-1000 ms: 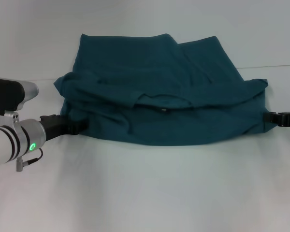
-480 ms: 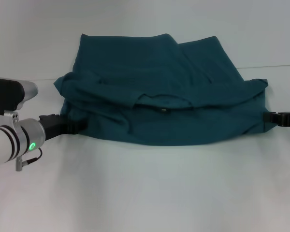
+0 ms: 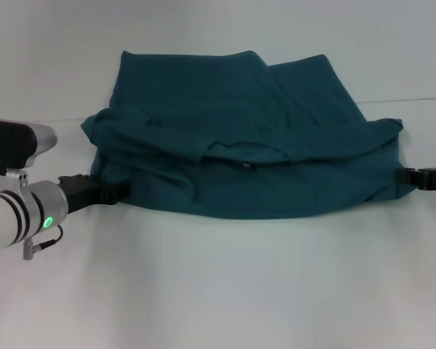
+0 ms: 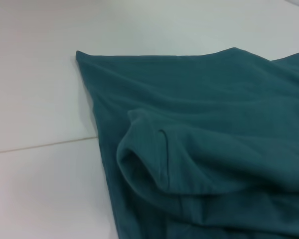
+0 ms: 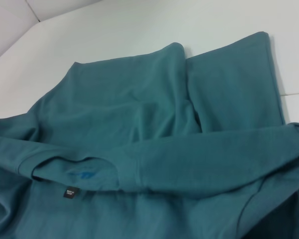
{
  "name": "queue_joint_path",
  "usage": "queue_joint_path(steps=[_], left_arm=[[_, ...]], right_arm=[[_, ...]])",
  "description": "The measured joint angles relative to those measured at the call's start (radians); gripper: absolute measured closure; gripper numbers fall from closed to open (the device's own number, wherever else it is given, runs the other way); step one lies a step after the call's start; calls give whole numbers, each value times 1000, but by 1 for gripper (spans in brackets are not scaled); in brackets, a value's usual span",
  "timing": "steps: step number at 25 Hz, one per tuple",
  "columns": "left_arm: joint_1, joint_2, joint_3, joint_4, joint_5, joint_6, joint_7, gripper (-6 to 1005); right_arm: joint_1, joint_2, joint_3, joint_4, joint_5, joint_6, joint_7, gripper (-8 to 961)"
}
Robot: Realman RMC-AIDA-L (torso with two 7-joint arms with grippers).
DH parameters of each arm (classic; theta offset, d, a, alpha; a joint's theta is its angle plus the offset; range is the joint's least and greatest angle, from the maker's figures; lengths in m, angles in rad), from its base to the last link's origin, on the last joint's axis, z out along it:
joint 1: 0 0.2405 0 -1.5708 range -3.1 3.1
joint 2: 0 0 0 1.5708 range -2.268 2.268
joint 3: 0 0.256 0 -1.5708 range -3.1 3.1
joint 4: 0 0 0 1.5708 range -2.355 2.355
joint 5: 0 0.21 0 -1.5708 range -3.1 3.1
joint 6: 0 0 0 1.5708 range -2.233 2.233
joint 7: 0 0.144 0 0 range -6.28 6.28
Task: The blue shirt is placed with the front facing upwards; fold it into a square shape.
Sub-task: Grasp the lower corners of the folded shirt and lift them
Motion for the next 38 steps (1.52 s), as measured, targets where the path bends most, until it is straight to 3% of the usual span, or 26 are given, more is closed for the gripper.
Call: queue_joint_path(steps=[15, 34, 38], left_arm=[[-3, 0, 2, 2, 27, -1, -3, 358], [-11, 2, 2, -1, 50, -12, -11, 987], [-10, 2, 1, 4, 50, -12, -11, 988]], right_arm=[[0, 0, 0, -1, 10, 0, 0, 922], [2, 0, 0, 0, 12, 0, 0, 921], [3, 0, 0, -2, 12, 0, 0, 921]])
